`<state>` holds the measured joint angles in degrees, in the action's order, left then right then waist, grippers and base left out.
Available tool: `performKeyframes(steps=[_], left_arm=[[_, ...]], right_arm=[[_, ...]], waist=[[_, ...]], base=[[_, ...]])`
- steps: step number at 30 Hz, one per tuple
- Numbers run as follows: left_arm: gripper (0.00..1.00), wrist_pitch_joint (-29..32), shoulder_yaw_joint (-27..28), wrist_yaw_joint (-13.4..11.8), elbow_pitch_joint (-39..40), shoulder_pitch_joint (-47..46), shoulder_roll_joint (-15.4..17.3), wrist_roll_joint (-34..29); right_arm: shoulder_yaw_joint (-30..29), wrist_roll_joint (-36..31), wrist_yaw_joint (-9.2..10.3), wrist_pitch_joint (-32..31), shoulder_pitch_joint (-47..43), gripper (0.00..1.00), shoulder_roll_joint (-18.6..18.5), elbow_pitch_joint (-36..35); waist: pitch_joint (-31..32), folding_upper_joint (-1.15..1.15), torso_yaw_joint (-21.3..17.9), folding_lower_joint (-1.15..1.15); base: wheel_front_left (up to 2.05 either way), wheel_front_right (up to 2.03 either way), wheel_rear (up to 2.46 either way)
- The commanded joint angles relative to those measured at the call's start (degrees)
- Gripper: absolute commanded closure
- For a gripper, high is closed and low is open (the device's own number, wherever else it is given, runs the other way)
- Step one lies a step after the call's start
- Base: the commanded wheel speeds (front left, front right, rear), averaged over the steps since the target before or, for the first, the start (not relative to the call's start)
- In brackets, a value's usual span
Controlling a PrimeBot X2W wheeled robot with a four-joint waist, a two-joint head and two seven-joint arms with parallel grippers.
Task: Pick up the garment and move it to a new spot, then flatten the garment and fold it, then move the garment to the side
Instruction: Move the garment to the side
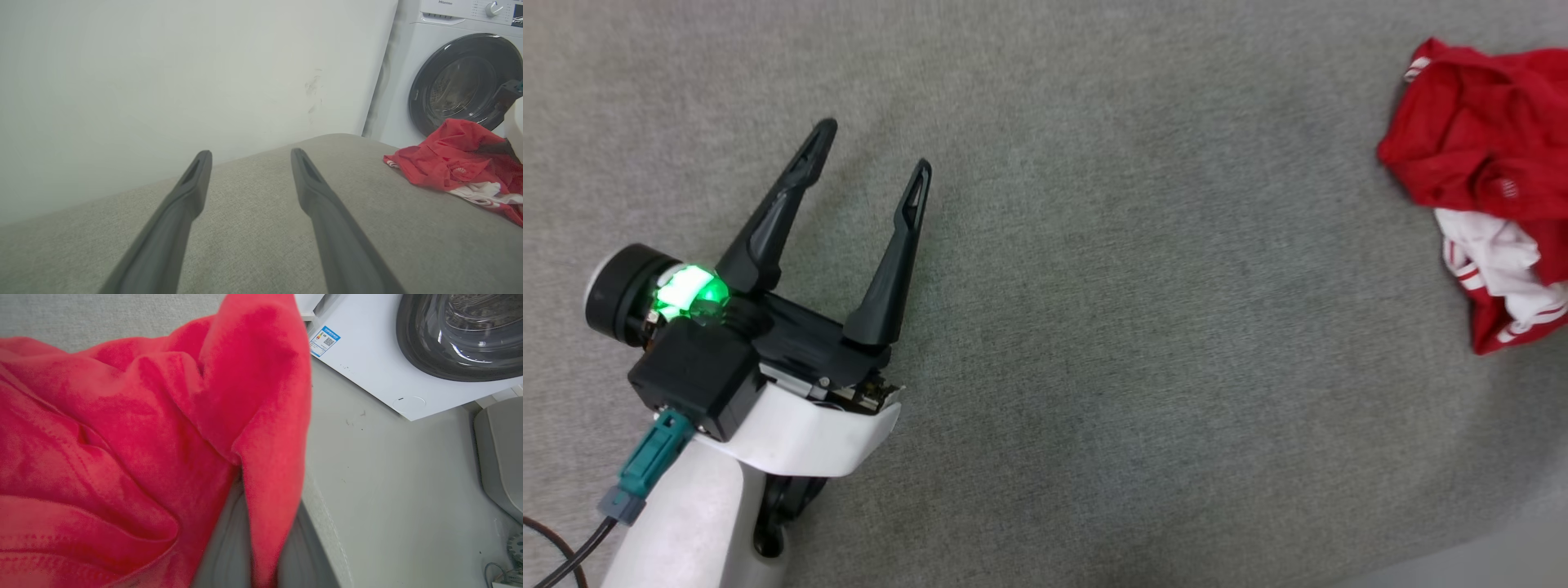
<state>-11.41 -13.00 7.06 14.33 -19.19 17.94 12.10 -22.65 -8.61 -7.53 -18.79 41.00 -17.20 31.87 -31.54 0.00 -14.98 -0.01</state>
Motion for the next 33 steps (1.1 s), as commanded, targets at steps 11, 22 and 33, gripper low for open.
performKeyframes(steps=[11, 22, 33], left_arm=[[0.0, 0.45, -1.46, 0.11, 1.2, -2.14, 1.86, 0.66], [0.0, -1.41, -1.27, -2.22, -3.95, 2.92, -0.12, 2.21], [0.0, -3.29, -0.16, -5.47, -11.19, 8.76, -4.35, 4.83]], right_arm=[[-14.83, -15.63, 0.08, 10.03, 1.65, 0.0, 7.89, -0.56], [-15.95, -17.71, 0.07, 22.71, 1.24, 0.0, 6.85, 6.24], [-6.98, -9.01, 0.07, 28.38, -10.21, 0.0, 12.72, 2.61]], waist=[[-3.33, 0.0, 0.56, 0.01], [5.52, 0.0, 0.5, 0.01], [15.1, 0.0, 6.44, 0.01]], base=[[0.0, 0.0, 0.0], [0.0, 0.0, 0.0], [0.0, 0.0, 0.0]])
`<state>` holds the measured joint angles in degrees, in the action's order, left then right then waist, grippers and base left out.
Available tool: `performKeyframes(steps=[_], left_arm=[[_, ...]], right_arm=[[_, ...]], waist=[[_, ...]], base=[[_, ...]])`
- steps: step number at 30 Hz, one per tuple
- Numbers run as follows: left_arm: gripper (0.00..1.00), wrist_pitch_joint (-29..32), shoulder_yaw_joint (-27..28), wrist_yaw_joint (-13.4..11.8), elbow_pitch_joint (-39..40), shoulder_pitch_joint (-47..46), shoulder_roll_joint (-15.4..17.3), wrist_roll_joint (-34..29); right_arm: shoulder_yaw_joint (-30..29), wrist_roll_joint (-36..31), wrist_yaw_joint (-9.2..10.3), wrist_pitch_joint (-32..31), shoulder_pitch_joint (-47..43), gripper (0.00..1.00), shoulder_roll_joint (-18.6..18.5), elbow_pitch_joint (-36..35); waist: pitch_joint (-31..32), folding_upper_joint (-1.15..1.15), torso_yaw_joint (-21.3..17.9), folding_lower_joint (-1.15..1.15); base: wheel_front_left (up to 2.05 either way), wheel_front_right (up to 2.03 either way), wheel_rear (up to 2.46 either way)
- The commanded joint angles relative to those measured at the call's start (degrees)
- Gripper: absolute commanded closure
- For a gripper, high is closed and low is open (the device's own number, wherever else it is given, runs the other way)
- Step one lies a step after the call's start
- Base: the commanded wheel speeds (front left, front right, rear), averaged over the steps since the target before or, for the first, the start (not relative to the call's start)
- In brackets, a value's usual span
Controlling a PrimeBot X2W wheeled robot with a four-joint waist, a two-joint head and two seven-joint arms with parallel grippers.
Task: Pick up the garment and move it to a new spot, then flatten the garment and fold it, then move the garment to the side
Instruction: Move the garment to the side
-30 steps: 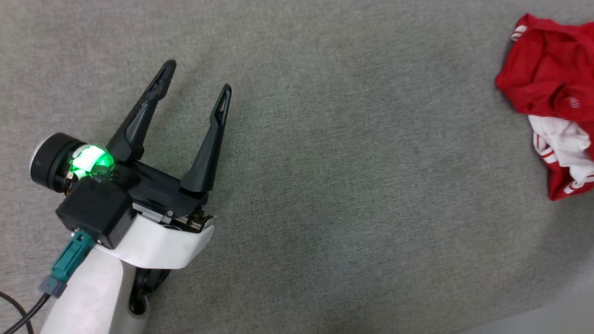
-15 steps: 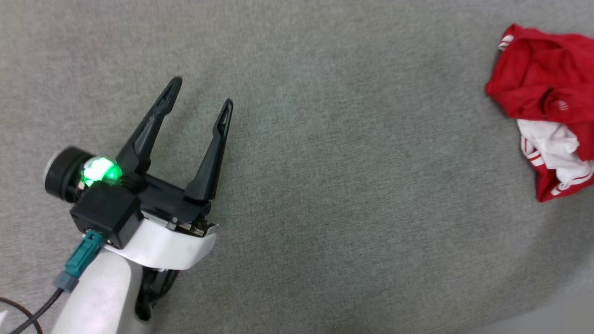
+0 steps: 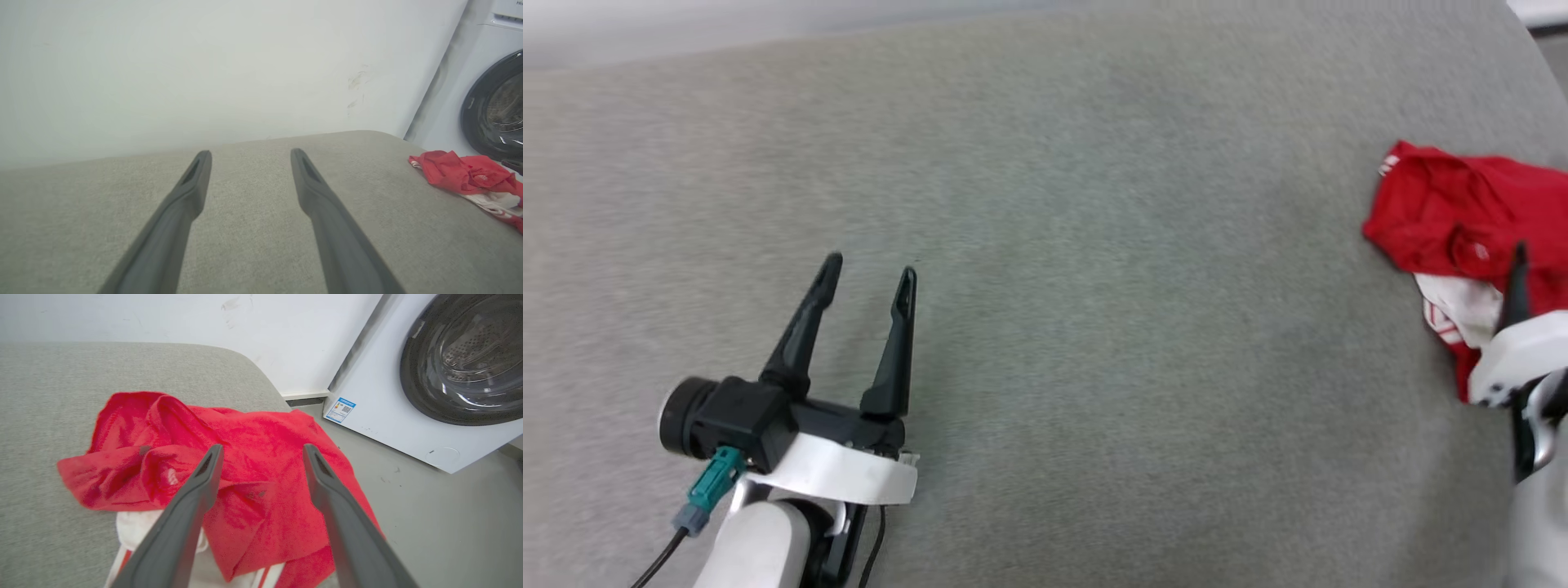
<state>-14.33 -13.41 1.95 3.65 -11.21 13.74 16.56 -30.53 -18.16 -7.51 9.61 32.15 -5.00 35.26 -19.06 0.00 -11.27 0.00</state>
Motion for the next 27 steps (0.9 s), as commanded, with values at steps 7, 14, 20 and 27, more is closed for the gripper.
performKeyframes(steps=[7, 14, 20, 27], left_arm=[[0.0, -0.8, 1.89, -1.34, -4.71, 2.64, -1.87, 1.26], [0.0, -0.94, 5.55, -2.15, -7.33, 4.3, -2.43, 1.13], [0.0, -0.95, 8.1, -1.45, -8.29, 6.37, -2.39, 0.1], [0.0, -0.95, 8.4, 0.01, -10.05, 8.8, -3.51, -1.46]], right_arm=[[10.03, 7.87, 0.04, -1.73, -9.52, 0.0, 2.19, -8.19], [21.7, 17.3, 0.04, -2.54, -16.33, 0.0, 2.11, -17.91], [25.77, 20.01, 0.04, -4.52, -22.15, 0.0, 2.12, -28.08], [26.99, 21.11, 0.04, -6.67, -30.64, 0.0, 2.14, -37.01]], waist=[[6.38, 0.0, 7.88, 0.0], [9.46, 0.0, 11.43, 0.0], [12.09, 0.0, 12.1, 0.0], [15.71, 0.0, 11.27, 0.0]], base=[[0.0, 0.0, 0.0], [0.0, 0.0, 0.0], [0.0, 0.0, 0.0], [0.0, 0.0, 0.0]])
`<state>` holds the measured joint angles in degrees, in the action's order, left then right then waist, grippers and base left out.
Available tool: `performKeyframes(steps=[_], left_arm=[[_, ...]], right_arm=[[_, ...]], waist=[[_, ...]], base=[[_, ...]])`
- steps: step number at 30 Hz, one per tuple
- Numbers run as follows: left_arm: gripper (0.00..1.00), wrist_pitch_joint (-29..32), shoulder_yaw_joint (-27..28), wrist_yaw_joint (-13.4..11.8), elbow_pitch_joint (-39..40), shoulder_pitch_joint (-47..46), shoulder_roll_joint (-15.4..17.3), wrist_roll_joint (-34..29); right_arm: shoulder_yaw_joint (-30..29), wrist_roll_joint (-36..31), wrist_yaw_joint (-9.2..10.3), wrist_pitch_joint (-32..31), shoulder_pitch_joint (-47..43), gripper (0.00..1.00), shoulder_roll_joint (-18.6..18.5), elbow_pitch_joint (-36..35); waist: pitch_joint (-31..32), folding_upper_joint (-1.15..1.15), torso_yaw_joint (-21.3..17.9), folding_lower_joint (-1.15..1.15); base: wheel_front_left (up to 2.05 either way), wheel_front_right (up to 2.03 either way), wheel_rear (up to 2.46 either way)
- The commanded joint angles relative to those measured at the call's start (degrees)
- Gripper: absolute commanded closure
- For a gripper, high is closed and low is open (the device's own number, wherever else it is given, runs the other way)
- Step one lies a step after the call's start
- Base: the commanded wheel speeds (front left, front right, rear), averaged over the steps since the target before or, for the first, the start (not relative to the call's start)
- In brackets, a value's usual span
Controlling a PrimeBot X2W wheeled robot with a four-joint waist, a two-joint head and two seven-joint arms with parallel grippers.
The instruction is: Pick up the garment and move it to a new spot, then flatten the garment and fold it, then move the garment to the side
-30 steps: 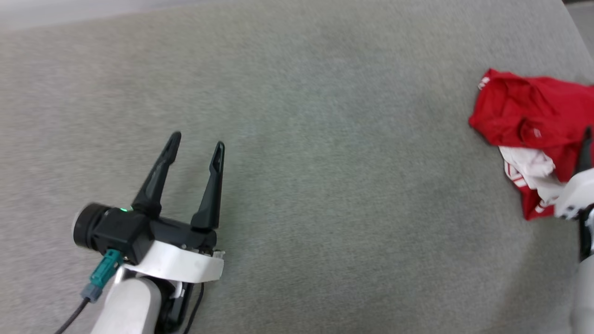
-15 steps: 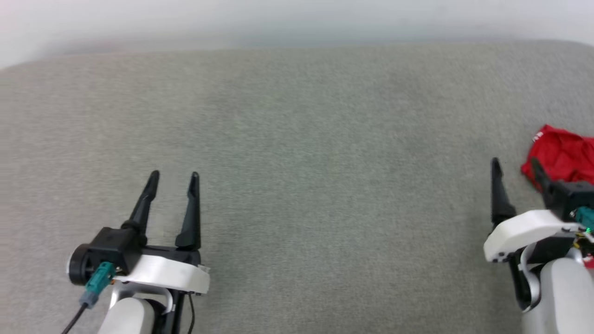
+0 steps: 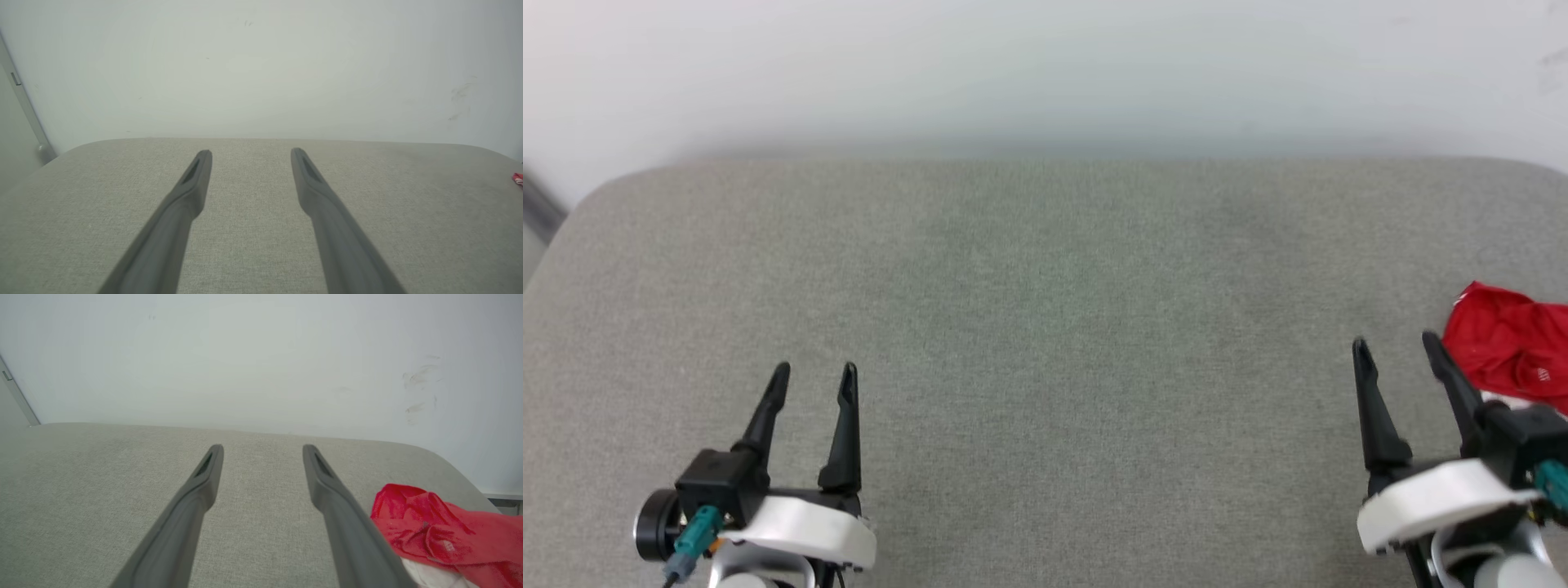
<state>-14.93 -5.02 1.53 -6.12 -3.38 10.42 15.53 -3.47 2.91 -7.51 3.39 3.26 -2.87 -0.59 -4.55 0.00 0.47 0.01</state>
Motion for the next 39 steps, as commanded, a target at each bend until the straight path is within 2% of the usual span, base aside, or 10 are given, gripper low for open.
performKeyframes(steps=[1, 7, 13, 32, 33, 36, 39], left_arm=[[0.0, -0.31, -0.15, 0.49, -0.54, 1.19, -0.5, -0.73], [0.0, -0.25, -0.69, 1.34, -1.83, 3.0, -1.27, -1.95], [0.0, -0.25, -0.75, 1.58, -2.25, 3.82, -1.61, -2.79], [0.0, -0.25, 0.54, 2.35, -2.87, 2.83, -2.42, -4.03], [1.0, -0.13, 0.37, 2.3, -2.9, 3.13, -2.23, -3.78], [1.0, 0.2, 0.09, 2.3, -4.56, 3.58, -2.4, -3.58], [1.0, 1.35, 0.87, 2.46, -5.03, 2.99, -2.62, -0.28]], right_arm=[[0.0, -0.02, 0.04, -0.73, -2.94, 0.0, 0.01, -2.08], [0.03, 0.37, 0.04, -2.35, -8.08, 0.0, 0.01, -6.02], [0.32, 0.36, 0.04, -3.25, -9.12, 0.0, 0.02, -7.94], [1.09, 0.81, 0.04, -2.83, -8.66, 0.0, 0.02, -7.83], [1.06, 0.68, 0.0, -3.1, -8.54, 1.0, 0.0, -7.84], [1.19, 0.79, 0.0, -3.18, -8.97, 1.0, 0.02, -6.18], [1.41, 4.7, 0.0, -3.05, -8.86, 1.0, -0.1, -5.78]], waist=[[1.75, 0.0, -0.61, -0.01], [4.18, 0.0, -1.53, -0.01], [4.8, 0.0, -1.78, -0.01], [4.25, 0.0, -1.97, -0.01], [4.24, 0.0, -1.97, -0.01], [4.23, 0.0, -1.97, -0.01], [4.23, 0.0, -1.93, -0.01]], base=[[0.0, 0.0, 0.0], [0.0, 0.0, 0.0], [0.0, 0.0, 0.0], [0.0, 0.0, 0.0], [0.0, 0.0, 0.0], [0.0, 0.0, 0.0], [0.0, 0.0, 0.0]])
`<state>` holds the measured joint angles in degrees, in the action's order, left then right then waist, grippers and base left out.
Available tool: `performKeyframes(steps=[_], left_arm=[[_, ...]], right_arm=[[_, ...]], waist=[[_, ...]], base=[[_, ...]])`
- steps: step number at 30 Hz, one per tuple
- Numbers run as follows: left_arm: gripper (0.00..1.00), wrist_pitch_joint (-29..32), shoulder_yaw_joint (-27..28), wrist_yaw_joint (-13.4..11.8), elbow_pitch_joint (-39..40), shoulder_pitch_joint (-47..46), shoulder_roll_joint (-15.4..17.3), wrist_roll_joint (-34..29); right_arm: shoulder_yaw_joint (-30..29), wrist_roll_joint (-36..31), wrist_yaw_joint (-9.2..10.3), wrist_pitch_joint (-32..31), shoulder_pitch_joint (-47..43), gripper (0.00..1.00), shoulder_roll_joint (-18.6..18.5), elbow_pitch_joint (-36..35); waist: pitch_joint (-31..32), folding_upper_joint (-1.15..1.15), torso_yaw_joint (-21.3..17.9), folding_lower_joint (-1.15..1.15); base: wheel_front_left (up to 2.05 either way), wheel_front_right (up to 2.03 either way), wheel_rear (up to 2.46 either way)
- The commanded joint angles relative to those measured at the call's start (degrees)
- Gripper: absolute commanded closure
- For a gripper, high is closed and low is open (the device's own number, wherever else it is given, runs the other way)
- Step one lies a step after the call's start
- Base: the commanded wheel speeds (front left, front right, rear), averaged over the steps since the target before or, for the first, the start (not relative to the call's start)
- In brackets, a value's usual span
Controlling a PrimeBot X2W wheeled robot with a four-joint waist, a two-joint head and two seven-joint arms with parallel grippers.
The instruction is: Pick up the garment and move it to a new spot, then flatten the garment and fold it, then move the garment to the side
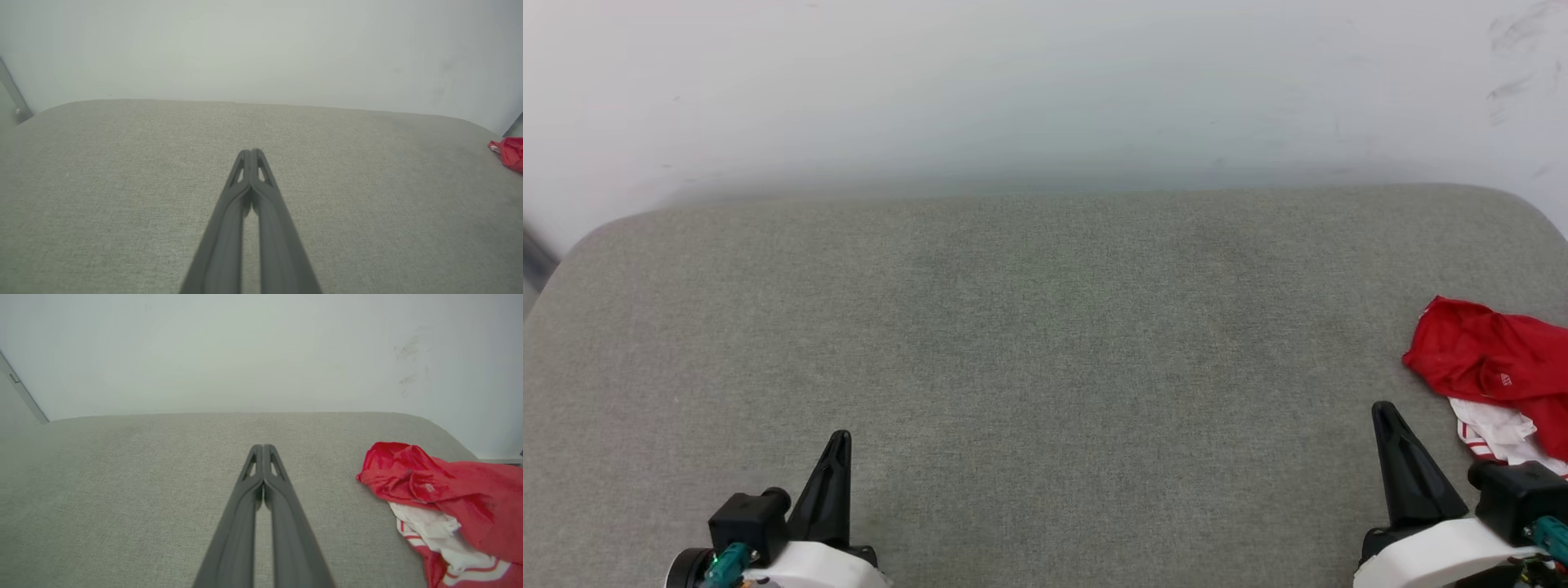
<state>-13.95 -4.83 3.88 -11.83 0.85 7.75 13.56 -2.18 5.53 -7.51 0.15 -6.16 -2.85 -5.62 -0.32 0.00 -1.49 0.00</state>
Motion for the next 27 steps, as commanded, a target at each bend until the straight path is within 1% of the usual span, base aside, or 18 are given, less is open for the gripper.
performKeyframes(steps=[1, 10, 11, 27], left_arm=[[1.0, 0.7, 0.87, 0.16, 0.6, -1.36, -0.02, 2.82], [1.0, 3.07, 2.08, 0.61, 0.46, -2.01, -0.61, 12.34], [1.0, 3.8, 2.46, 0.74, 0.39, -2.24, -0.79, 15.28], [1.0, 7.44, 4.42, 1.39, -0.09, -3.43, -1.72, 29.35]], right_arm=[[0.14, 3.45, 0.0, 0.15, 0.73, 1.0, -0.23, -0.47], [0.4, 14.71, 0.0, -0.09, 2.5, 1.0, -0.95, 2.23], [0.46, 18.13, 0.0, -0.17, 2.99, 1.0, -1.13, 3.01], [0.52, 34.28, 0.01, -0.69, 5.13, 1.0, -1.75, 6.59]], waist=[[0.01, 0.0, 0.04, 0.0], [0.02, 0.0, 0.14, 0.0], [0.02, 0.0, 0.17, 0.0], [0.04, 0.0, 0.37, 0.0]], base=[[0.0, 0.0, 0.0], [0.0, 0.0, 0.0], [0.0, 0.0, 0.0], [0.0, 0.0, 0.0]])
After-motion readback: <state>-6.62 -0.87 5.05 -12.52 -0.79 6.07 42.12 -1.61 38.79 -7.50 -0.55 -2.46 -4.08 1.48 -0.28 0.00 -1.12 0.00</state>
